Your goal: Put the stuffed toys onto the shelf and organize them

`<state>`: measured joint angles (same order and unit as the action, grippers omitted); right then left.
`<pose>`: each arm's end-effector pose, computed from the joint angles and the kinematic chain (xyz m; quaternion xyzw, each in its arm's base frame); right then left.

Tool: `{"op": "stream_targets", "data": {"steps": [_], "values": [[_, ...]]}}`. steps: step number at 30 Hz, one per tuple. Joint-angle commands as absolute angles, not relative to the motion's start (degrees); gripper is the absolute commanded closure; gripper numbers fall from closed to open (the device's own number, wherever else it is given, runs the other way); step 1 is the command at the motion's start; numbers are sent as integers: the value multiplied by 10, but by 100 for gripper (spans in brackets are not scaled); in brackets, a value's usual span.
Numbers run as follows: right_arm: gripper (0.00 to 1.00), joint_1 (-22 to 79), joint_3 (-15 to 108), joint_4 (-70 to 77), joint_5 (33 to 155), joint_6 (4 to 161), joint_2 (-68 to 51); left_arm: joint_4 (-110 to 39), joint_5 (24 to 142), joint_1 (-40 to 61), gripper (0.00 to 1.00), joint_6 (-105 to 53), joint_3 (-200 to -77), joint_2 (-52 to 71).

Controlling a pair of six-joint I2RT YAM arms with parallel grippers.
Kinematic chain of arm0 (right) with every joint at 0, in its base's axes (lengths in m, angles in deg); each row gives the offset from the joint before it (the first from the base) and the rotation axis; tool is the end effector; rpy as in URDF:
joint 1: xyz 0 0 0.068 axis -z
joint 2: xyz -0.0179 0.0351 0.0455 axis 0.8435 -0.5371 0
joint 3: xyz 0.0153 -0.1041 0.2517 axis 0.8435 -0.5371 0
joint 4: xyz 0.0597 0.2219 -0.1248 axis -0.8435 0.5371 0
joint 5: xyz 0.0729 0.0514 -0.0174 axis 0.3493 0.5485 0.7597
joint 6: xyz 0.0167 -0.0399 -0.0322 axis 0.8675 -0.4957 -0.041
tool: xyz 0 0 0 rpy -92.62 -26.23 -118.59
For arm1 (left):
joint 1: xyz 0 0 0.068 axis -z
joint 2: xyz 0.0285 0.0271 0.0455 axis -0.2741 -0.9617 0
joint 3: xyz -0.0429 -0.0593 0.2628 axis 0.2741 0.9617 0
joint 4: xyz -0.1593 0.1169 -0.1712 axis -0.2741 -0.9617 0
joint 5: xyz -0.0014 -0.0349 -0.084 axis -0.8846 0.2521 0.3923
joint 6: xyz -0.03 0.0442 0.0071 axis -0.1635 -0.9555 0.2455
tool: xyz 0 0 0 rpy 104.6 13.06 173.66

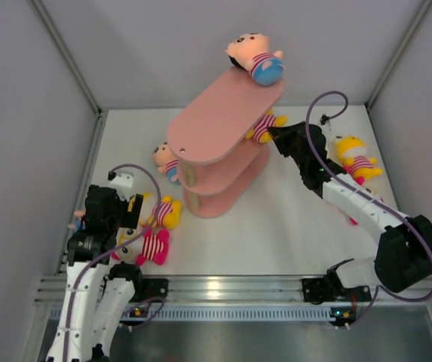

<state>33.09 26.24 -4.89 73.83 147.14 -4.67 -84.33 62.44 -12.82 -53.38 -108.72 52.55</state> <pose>0.2912 0.1238 0.3088 0.3740 0.6921 0.3958 0.4737 0.1147 0.0011 0.2919 0.1003 0.8823 0.1440 0.4368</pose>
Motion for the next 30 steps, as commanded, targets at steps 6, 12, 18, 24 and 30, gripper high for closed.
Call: {"op": "stream_targets", "data": {"steps": [6, 12, 18, 24, 30], "values": [[76, 337, 305, -85, 772, 1449, -88, -835, 622, -131, 1, -533, -1084, 526], [41, 355, 272, -56, 767, 1393, -17, -835, 629, -131, 1, -535, -1082, 526], [20, 389, 274, 62, 766, 1250, 92, -836, 632, -131, 1, -538, -1082, 526], [16, 479, 200, 143, 744, 1206, 200, -835, 632, -131, 1, -537, -1082, 529], [16, 565, 123, 147, 861, 1180, 263, -835, 638, -131, 1, -549, -1078, 517]]}}
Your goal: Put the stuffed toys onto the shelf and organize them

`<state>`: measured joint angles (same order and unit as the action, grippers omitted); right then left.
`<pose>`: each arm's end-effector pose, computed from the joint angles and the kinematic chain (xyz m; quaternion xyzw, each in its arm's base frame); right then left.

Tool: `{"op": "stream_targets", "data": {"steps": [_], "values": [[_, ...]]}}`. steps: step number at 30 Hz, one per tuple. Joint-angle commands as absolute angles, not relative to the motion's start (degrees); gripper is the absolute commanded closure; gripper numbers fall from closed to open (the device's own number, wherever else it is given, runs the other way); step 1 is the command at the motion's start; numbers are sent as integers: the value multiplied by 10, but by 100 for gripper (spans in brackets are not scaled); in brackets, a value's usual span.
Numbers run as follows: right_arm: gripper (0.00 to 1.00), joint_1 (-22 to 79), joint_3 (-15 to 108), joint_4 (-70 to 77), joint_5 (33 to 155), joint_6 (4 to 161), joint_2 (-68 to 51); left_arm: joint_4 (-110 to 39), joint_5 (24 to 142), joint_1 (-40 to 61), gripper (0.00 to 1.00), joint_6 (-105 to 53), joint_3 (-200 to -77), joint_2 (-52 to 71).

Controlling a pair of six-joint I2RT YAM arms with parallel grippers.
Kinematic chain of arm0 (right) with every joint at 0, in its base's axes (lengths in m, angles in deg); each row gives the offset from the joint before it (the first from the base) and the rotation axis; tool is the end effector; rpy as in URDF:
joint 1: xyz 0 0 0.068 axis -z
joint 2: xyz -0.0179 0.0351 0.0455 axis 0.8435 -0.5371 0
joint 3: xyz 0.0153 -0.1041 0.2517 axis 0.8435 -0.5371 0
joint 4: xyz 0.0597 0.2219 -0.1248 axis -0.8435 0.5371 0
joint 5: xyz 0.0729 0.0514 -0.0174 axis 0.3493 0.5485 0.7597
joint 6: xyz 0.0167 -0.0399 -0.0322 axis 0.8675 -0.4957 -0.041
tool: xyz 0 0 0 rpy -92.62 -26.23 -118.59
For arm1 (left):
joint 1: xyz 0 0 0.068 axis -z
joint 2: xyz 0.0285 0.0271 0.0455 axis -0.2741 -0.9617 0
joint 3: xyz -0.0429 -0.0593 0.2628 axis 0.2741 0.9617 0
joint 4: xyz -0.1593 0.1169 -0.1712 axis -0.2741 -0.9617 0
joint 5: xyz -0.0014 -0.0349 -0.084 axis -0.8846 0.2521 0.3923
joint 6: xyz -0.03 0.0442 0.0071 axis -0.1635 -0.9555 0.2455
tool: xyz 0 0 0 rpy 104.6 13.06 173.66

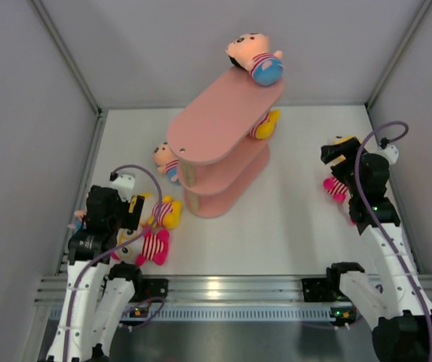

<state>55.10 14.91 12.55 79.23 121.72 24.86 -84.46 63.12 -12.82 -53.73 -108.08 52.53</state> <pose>0.1967 0.0039 0.3274 0.3265 0.7127 0.2090 0.5846 0.1151 0.0007 0.2881 0.1068 0.8850 0.1397 0.4311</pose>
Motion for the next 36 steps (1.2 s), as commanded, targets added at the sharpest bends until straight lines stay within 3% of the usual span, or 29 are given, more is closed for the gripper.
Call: {"op": "stream_targets", "data": {"steps": [1, 9, 22, 25, 26, 28, 29, 32, 36], "values": [[16, 565, 117, 149, 882, 1173, 265, -835, 643, -131, 1, -555, -1078, 507], [17, 565, 101, 176, 935, 1130, 269, -834, 665, -131, 7, -582, -1139, 304], [17, 565, 87, 187, 967, 1105, 279, -819, 743, -131, 2, -584, -1198, 107], [18, 565, 87, 194, 974, 1102, 282, -820, 743, -131, 17, -574, -1206, 63], [18, 565, 89, 195, 975, 1100, 284, -820, 735, -131, 42, -570, -1207, 55], [22, 565, 94, 197, 1000, 1087, 292, -823, 733, -132, 68, -562, -1205, 61], [23, 564, 101, 195, 1016, 1079, 296, -824, 729, -131, 96, -562, -1204, 86], [28, 534, 133, 207, 1083, 1040, 311, -835, 715, -132, 100, -562, -1205, 170], [29, 407, 191, 228, 1013, 1025, 332, -876, 707, -131, 100, -566, -1236, 292]]}}
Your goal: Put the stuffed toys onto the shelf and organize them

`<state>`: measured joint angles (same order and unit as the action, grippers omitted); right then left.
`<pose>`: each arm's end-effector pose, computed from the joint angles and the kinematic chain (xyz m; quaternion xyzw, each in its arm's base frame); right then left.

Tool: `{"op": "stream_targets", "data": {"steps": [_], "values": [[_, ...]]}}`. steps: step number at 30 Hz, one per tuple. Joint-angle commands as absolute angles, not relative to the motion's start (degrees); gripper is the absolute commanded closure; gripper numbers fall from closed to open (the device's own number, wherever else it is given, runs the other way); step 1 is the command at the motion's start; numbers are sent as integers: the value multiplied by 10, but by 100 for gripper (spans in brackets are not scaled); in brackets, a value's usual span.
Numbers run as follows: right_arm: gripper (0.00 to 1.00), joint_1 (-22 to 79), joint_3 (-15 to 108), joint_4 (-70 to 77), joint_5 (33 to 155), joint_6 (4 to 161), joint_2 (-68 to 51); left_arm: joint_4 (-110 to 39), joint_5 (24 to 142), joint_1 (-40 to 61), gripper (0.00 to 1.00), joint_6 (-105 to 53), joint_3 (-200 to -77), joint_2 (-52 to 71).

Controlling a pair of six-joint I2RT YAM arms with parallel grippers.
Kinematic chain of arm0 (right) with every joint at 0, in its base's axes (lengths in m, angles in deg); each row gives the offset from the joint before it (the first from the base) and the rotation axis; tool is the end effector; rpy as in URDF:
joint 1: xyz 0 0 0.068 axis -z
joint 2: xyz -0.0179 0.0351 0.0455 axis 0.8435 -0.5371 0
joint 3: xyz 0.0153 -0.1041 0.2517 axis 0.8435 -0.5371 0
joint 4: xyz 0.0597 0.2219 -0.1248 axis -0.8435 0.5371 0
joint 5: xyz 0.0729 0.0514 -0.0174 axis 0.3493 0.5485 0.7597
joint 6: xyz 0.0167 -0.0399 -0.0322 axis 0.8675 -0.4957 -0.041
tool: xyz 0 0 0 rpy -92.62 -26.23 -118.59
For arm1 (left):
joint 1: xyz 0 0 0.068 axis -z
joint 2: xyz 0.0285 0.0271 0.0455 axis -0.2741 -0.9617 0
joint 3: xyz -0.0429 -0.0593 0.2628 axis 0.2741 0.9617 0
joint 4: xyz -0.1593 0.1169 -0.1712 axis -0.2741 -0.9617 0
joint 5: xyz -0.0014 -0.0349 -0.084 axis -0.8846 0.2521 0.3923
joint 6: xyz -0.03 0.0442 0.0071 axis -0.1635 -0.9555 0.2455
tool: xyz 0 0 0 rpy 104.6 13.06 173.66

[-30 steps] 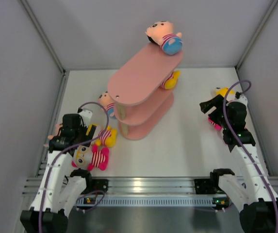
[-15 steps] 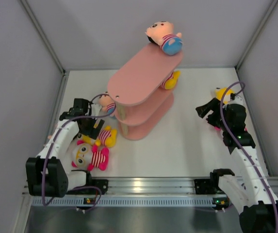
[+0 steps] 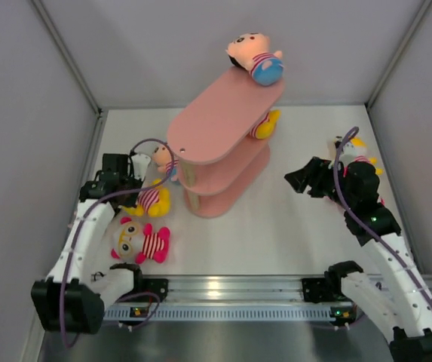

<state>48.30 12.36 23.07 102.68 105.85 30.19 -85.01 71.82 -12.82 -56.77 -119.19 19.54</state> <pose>0.1676 0.0373 0.3084 0.0691 0.8172 0.2985 0.4881 0.2163 -0.0101 0.2650 0.1821 0.9469 0.0600 0.2581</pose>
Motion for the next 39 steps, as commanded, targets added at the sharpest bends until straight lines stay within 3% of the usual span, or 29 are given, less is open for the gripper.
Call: {"op": "stream_targets", "data": {"steps": [1, 5, 8, 11, 15, 17, 25, 30, 31, 33, 34, 35, 36, 37, 39], "values": [[29, 339, 212, 214, 1001, 1037, 335, -886, 708, -131, 100, -566, -1256, 314], [32, 181, 242, 133, 947, 1077, 333, -937, 739, -131, 100, -575, -1325, 438], [32, 40, 260, 78, 814, 1081, 284, -996, 820, -131, 100, -592, -1392, 494], [27, -112, 304, 34, 725, 1034, 197, -1052, 877, -132, 100, -602, -1455, 512], [19, -248, 404, -24, 713, 996, 81, -1064, 905, -142, 100, -591, -1500, 512], [8, -260, 422, -51, 735, 996, 31, -1069, 931, -142, 100, -591, -1508, 512], [10, -260, 485, -51, 671, 1050, -56, -1088, 983, -142, 100, -591, -1540, 518], [24, -249, 452, -73, 603, 1091, -62, -1106, 1043, -142, 100, -598, -1551, 522], [42, -248, 450, -80, 617, 1092, -62, -1111, 1051, -142, 100, -602, -1551, 522], [68, -245, 448, -80, 634, 1087, -59, -1123, 1062, -142, 100, -613, -1551, 524], [93, -243, 446, -76, 655, 1081, -52, -1124, 1062, -142, 84, -620, -1551, 525], [100, -243, 440, -74, 668, 1066, -45, -1130, 1060, -142, 72, -624, -1553, 525], [100, -242, 435, -67, 683, 1056, -36, -1132, 1052, -142, 58, -628, -1553, 527], [100, -241, 428, -60, 718, 1047, -13, -1134, 1047, -142, 31, -633, -1554, 527], [100, -235, 414, -11, 758, 1029, 13, -1137, 1035, -140, 16, -636, -1554, 532]]}}
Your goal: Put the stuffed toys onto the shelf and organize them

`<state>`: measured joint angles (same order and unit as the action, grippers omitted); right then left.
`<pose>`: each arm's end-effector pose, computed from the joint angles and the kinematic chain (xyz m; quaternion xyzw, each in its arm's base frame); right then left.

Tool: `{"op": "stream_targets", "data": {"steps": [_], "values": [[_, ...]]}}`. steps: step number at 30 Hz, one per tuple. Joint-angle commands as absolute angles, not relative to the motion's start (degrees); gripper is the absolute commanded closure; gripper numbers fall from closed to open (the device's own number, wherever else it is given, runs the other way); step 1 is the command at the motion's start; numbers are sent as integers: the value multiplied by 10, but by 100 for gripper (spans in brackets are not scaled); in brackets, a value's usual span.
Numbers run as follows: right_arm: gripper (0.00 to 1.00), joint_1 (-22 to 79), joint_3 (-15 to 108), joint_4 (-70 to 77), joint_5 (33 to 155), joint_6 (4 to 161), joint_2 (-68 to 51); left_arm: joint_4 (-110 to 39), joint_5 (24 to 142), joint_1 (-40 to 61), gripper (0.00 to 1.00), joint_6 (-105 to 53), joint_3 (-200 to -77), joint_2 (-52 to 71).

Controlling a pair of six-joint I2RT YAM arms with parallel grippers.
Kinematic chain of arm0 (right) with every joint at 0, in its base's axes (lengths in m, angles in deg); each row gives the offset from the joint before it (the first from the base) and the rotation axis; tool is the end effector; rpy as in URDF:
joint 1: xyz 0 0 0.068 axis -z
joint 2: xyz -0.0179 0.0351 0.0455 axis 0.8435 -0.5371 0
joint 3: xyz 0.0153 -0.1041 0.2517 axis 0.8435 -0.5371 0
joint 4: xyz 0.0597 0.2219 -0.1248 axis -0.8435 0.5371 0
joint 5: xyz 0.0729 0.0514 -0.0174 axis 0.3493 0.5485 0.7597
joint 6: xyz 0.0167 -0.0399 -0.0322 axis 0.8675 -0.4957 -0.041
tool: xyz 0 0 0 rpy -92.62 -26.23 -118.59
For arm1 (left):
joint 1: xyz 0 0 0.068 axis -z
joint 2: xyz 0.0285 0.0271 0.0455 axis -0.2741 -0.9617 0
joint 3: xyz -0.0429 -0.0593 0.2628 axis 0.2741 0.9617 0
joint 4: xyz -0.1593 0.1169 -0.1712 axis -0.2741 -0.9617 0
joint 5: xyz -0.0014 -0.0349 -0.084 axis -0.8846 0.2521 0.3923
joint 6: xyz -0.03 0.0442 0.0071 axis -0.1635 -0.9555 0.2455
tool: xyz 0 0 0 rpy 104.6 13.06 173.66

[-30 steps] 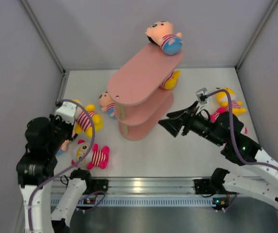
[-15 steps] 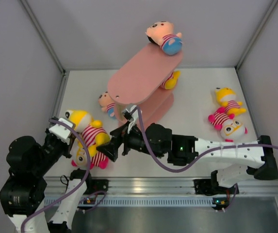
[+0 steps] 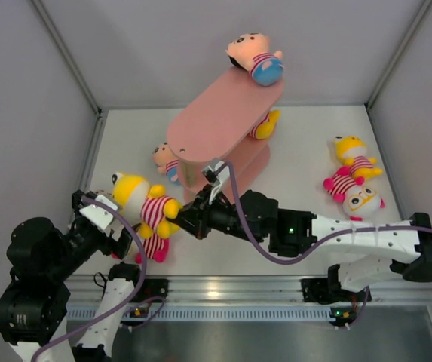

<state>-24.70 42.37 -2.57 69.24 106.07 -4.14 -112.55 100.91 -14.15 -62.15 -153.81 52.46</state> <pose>0.0532 0.3119 0.4083 -0.2103 0.6737 0.5243 0.4765 -0.0139 -0.0155 0.4542 0.3109 0.7429 -0.0701 0.5886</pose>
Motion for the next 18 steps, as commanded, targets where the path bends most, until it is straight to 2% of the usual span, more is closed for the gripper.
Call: {"op": "stream_targets", "data": {"steps": [1, 3, 9, 14, 18], "values": [[100, -233, 409, 11, 796, 1025, 40, -1137, 1022, -140, 8, -638, -1553, 532], [100, -223, 394, 97, 836, 1018, 67, -1136, 1010, -138, 2, -641, -1549, 534], [100, -176, 301, 239, 901, 1095, 178, -1134, 974, -135, 1, -646, -1523, 532], [100, -69, 205, 221, 940, 1145, 283, -1134, 956, -135, 1, -647, -1501, 529], [100, 10, 199, 211, 947, 1140, 326, -1134, 955, -135, 2, -649, -1490, 533]]}}
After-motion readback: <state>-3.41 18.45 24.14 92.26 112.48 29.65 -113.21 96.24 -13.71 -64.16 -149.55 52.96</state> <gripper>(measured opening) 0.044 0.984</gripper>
